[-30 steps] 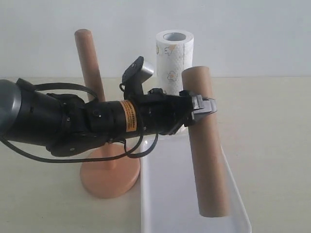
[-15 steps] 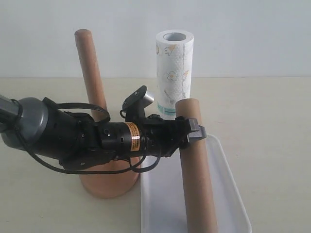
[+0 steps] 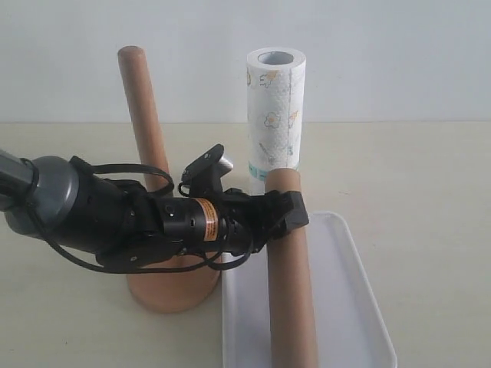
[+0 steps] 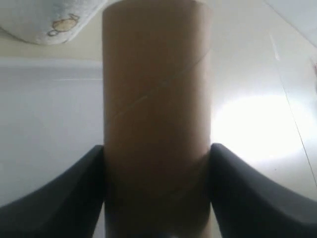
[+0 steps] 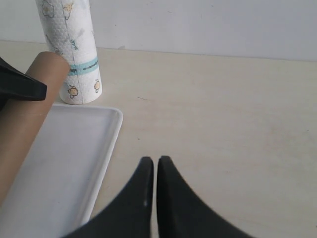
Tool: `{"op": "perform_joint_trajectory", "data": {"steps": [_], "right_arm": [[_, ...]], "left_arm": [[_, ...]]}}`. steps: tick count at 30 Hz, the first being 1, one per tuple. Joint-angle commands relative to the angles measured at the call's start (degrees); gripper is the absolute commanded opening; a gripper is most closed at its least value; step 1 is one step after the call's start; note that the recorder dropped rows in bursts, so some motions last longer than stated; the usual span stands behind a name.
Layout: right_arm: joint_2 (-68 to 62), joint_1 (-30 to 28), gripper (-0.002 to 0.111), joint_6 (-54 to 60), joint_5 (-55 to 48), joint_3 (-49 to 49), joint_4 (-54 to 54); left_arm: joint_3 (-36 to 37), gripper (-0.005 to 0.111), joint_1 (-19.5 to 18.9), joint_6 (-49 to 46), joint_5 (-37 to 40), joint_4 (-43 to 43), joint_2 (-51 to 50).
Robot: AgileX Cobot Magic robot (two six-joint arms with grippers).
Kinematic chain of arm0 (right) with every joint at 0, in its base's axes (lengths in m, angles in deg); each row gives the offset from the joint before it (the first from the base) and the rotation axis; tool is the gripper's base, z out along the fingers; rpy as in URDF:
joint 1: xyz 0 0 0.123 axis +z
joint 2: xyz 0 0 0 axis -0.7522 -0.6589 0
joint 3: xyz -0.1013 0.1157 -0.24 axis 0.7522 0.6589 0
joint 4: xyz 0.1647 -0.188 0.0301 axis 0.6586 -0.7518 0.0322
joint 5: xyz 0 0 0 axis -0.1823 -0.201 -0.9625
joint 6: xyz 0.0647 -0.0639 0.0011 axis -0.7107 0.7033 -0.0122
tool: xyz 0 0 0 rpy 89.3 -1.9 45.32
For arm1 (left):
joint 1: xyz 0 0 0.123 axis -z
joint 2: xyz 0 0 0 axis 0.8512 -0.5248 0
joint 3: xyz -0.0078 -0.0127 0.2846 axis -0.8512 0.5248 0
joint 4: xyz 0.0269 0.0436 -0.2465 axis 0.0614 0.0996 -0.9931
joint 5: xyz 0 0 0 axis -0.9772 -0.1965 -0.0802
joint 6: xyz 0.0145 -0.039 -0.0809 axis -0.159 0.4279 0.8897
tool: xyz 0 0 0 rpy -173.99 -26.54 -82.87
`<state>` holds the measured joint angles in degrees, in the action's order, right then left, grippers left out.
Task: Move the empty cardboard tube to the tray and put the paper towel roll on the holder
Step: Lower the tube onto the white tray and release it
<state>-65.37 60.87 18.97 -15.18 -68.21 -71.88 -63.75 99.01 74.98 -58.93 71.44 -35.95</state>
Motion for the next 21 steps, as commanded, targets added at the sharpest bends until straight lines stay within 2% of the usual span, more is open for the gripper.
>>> {"op": "perform_joint_trajectory", "data": {"steps": [1,17,21], "right_arm": [[0.23,-0.1,0.003,0.12,0.24,-0.07,0.13],[0.23,-0.1,0.003,0.12,0.24,-0.07,0.13],[0.23,-0.1,0.003,0.12,0.24,-0.07,0.13]], "left_arm": [[0.14,0.004,-0.05,1.23,0.25,-1.29,-0.17],[0.14,0.005,-0.05,3.27,3.23,-1.42,-0.17],[0.14,0.022,-0.05,4.26,3.23,-1.42,-0.17]]}}
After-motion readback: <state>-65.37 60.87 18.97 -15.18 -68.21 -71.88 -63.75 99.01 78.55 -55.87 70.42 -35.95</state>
